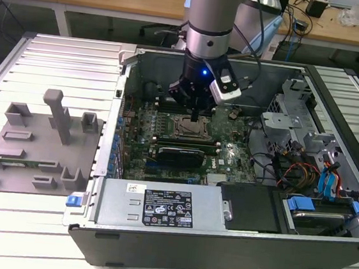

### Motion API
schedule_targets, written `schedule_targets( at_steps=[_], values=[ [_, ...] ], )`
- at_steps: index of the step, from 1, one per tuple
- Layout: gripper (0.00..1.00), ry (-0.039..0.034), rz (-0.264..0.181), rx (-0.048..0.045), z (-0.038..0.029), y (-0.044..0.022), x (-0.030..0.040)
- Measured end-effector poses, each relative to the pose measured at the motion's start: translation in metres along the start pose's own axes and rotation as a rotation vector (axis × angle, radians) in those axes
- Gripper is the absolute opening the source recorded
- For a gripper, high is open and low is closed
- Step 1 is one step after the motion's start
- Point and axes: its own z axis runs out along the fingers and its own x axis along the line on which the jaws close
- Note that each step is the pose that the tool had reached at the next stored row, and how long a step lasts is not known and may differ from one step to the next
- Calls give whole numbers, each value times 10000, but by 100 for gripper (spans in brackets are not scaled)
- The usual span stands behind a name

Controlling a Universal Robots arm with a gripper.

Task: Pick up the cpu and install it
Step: 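Install the first cpu locking lever, then install the second cpu locking lever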

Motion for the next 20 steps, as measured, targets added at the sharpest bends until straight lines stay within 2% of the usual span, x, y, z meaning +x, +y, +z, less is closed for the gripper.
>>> schedule_targets(
  at_steps=[2,14,17,20],
  values=[
    [11,1,0,1,-67,-1,-3],
    [11,1,1,2,-80,-4,-3],
    [11,1,0,1,-79,-20,-4],
    [11,0,0,0,-78,-76,-6]
  ],
)
